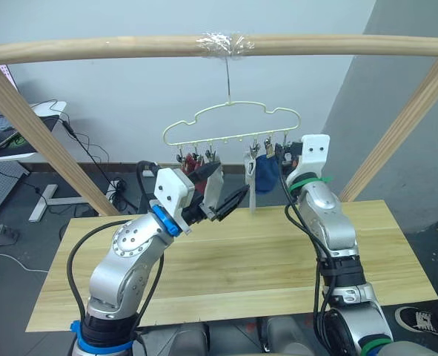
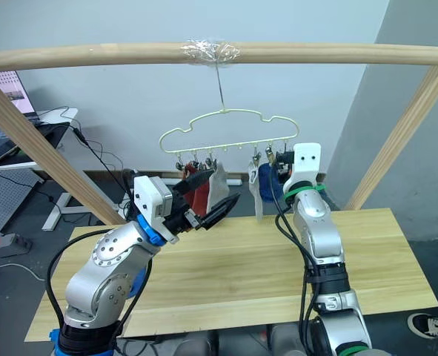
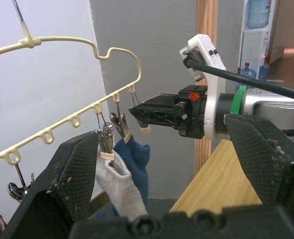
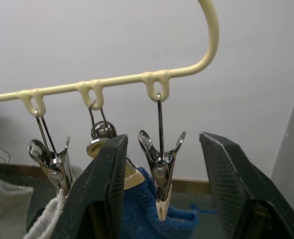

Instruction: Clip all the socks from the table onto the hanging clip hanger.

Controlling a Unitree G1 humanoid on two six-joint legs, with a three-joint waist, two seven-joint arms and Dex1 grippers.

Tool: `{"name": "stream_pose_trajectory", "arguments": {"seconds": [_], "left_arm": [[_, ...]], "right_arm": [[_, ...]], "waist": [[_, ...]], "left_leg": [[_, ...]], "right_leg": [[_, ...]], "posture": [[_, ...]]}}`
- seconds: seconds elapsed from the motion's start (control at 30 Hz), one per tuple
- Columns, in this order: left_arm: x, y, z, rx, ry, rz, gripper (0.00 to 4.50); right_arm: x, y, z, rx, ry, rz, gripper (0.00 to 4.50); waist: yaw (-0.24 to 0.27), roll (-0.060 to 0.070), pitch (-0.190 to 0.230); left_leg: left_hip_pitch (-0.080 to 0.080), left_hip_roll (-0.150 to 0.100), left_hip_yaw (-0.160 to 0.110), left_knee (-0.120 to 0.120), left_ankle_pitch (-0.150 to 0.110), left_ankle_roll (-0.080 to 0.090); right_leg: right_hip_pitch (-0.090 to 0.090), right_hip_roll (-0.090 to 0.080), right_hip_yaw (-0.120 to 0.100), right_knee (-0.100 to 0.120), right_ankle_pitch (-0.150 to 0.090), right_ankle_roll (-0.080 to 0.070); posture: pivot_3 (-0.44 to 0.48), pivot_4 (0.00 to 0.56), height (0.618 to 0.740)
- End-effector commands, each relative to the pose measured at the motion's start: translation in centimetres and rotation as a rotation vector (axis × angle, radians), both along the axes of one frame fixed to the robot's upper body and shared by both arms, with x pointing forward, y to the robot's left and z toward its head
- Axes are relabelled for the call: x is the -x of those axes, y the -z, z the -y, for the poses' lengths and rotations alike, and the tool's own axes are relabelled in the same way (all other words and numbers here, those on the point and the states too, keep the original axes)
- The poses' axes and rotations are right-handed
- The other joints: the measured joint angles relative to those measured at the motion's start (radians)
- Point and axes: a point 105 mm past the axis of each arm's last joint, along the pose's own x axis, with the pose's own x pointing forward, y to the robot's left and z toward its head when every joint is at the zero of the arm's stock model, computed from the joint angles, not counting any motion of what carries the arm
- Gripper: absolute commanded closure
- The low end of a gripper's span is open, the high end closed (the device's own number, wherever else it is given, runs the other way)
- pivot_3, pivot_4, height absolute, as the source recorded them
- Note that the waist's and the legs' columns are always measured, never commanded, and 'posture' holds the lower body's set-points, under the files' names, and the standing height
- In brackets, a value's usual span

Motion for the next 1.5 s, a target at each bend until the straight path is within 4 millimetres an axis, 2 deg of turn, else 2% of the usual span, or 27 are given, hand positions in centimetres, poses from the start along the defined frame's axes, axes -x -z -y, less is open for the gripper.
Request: {"name": "stream_pose_trajectory", "arguments": {"seconds": [0.03,0.73,1.03,1.5], "left_arm": [[0.8,-1.5,0.6,0.011,0.026,0.062,0.0],[1.0,-1.8,0.9,0.011,0.02,0.066,0.0],[1.0,-1.7,0.8,0.005,0.012,0.065,0.0],[1.2,-1.6,1.0,0.011,0.016,0.06,0.0]], "right_arm": [[-0.4,-1.6,0.3,-0.02,0.024,0.055,2.11],[-2.3,-1.5,-0.8,-0.097,0.044,0.022,2.11],[-2.5,-1.5,-1.5,-0.106,0.021,0.02,2.11],[-2.5,-1.7,-1.4,-0.101,0.025,0.03,2.11]], "waist": [[0.0,0.0,0.0],[0.002,0.0,0.0],[0.002,0.0,0.0],[0.012,0.0,0.0]], "left_leg": [[0.0,0.0,0.0,0.0,0.0,0.0],[0.001,0.0,0.0,0.0,0.0,0.0],[0.001,0.0,0.0,0.0,0.0,0.0],[0.001,0.0,0.0,0.0,0.0,0.0]], "right_leg": [[0.0,0.0,0.0,0.0,0.0,0.0],[0.0,0.0,0.0,0.001,0.0,0.0],[0.0,0.0,0.0,0.001,0.0,0.0],[0.0,0.0,0.0,0.001,0.0,0.0]], "posture": [[0.003,0.119,0.74],[0.017,0.122,0.74],[0.031,0.119,0.74],[0.03,0.113,0.74]]}}
